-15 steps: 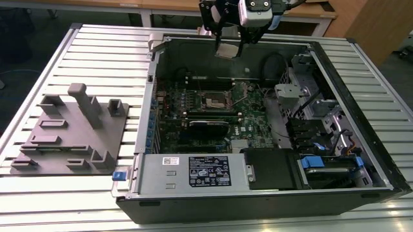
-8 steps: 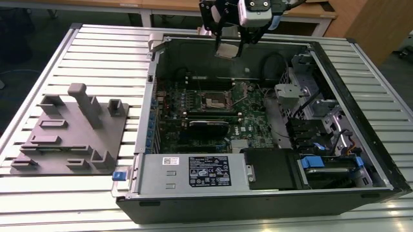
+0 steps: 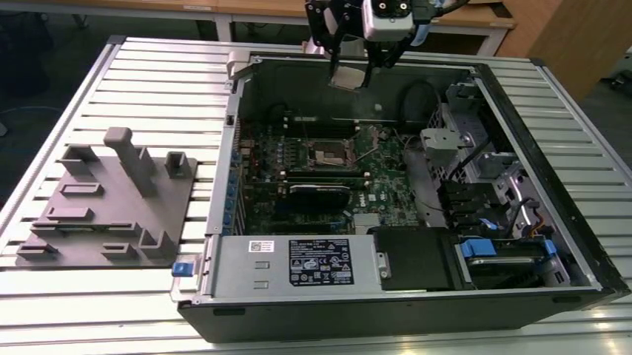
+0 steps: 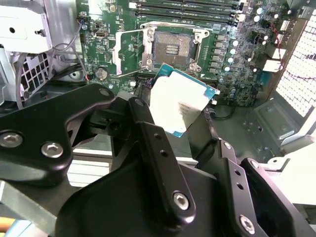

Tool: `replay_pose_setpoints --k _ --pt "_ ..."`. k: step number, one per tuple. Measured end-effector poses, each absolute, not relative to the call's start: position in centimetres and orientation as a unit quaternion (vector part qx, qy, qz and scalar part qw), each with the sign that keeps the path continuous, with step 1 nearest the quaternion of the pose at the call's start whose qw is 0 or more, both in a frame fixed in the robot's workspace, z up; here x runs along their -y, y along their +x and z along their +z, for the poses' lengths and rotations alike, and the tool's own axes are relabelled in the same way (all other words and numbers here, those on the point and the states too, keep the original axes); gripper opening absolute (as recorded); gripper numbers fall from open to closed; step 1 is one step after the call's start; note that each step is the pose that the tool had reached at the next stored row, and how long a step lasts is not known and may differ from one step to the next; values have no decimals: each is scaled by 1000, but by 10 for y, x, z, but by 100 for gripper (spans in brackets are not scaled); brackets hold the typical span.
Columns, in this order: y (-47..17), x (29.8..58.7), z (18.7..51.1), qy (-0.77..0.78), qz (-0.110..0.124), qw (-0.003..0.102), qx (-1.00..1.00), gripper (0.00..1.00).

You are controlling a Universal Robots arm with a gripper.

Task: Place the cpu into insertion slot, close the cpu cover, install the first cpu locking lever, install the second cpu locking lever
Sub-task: 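Place the cpu into insertion slot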

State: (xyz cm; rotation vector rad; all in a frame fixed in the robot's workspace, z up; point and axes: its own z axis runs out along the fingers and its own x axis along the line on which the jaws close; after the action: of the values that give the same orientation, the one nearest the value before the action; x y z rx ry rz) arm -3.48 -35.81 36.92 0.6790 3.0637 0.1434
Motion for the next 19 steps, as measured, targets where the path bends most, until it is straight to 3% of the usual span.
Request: replay_pose_setpoints --k 19 --pt "-35 358 369 229 46 1 -972 54"
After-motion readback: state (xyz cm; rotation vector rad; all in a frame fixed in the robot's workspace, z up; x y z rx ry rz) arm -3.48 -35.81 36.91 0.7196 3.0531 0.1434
